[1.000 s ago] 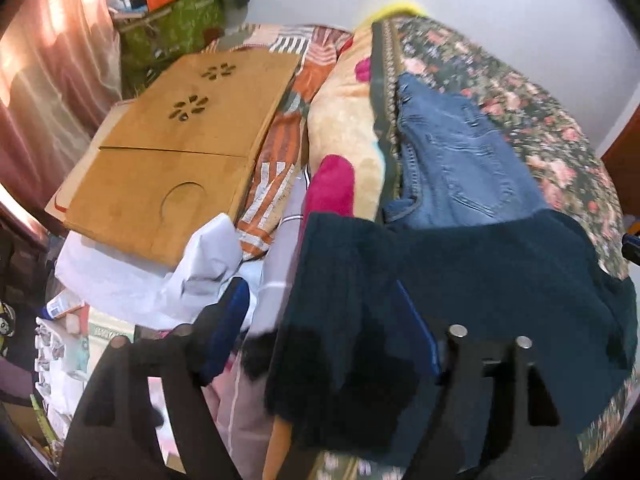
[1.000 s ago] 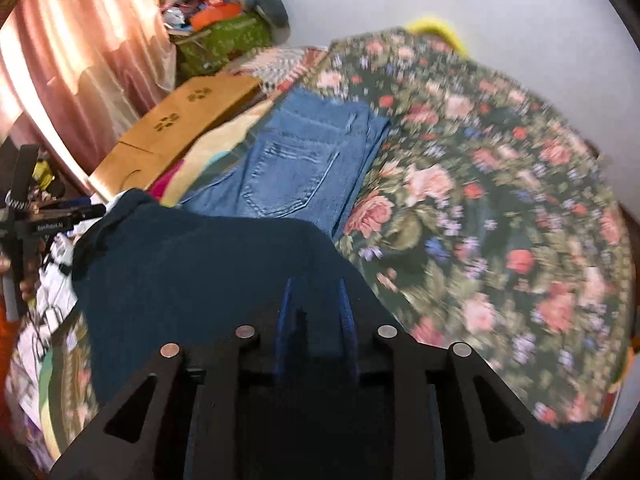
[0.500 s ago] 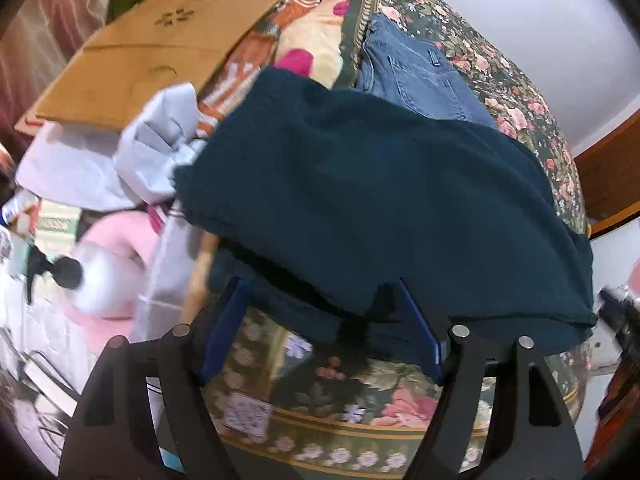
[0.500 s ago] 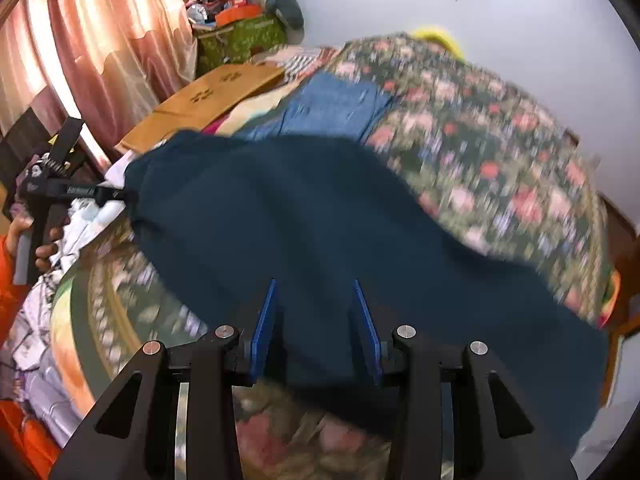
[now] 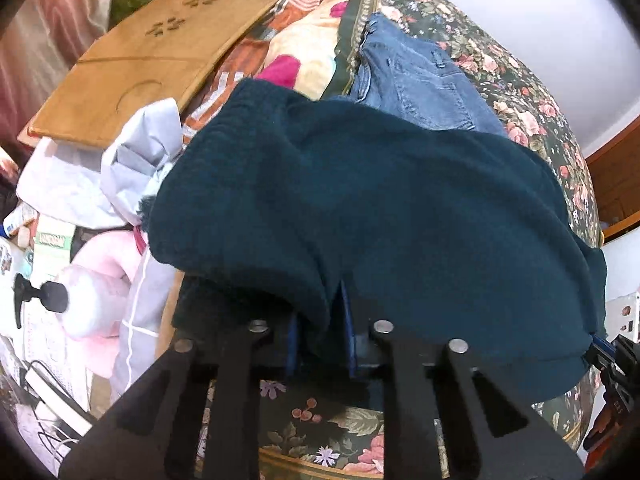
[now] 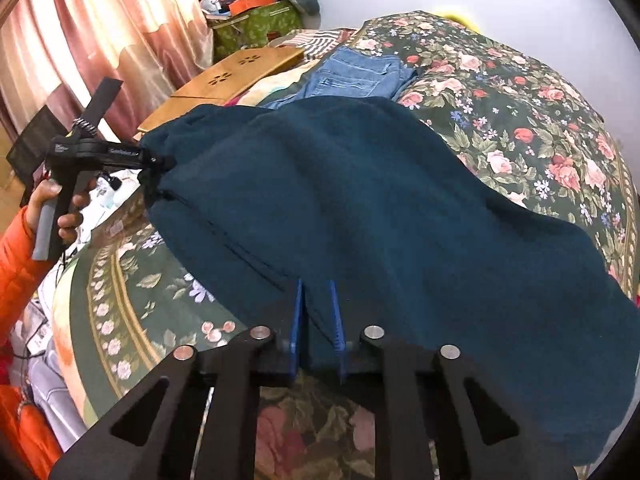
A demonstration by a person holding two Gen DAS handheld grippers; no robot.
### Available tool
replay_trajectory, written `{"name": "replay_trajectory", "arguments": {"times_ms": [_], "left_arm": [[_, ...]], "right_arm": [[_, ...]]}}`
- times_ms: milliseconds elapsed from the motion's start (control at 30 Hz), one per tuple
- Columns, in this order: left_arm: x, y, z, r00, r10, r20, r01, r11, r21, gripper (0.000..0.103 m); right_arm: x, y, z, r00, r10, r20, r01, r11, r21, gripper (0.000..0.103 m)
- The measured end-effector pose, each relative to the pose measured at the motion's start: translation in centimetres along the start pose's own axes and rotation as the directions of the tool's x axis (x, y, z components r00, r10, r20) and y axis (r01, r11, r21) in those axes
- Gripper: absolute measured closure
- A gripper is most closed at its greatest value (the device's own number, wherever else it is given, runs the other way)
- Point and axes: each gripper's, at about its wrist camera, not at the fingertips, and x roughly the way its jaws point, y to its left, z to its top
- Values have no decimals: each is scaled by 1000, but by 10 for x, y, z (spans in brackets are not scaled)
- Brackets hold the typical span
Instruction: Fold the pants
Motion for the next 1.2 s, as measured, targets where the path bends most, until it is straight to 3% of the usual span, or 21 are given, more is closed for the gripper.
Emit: {"name": "replay_trajectory", "arguments": {"times_ms": [167,267,467,500,633,700,933,1200], "left_arm": [[-28,-2,3,998,-7,60,6,1000,13,88],[-40,-3,6,996,-22,81,21,1000,17,88],[-35,-11,3,998,7,69,-10,999,39,88],[-33,-11,3,998,12,64,-14,999,41,88],[-33,-13,3,998,17,61,-20,999,45,88],[-40,-13,4,997,12,77,-16,999,45,88],[-73,1,2,988,-70,141,71,997,-3,89],[-33,2,-22,998,22,59,-24,999,33,89]], "right_arm": [[-12,3,-2,1000,-13,-13,13,1000,-14,90],[-13,6,-7,1000,-9,-22,8,999,-42,73],[6,3,-3,1000,1,-15,-1,1000,-16,72],[9,2,-1,1000,1,-7,-2,1000,-9,73],[11,6,6,1000,12,3,-12,1000,-22,93],[7,9,7,1000,7,13,-6,1000,-30,95],[-24,14,5,997,41,68,-41,999,-2,96],[-6,16,-5,998,55,9,-55,998,20,95]]}}
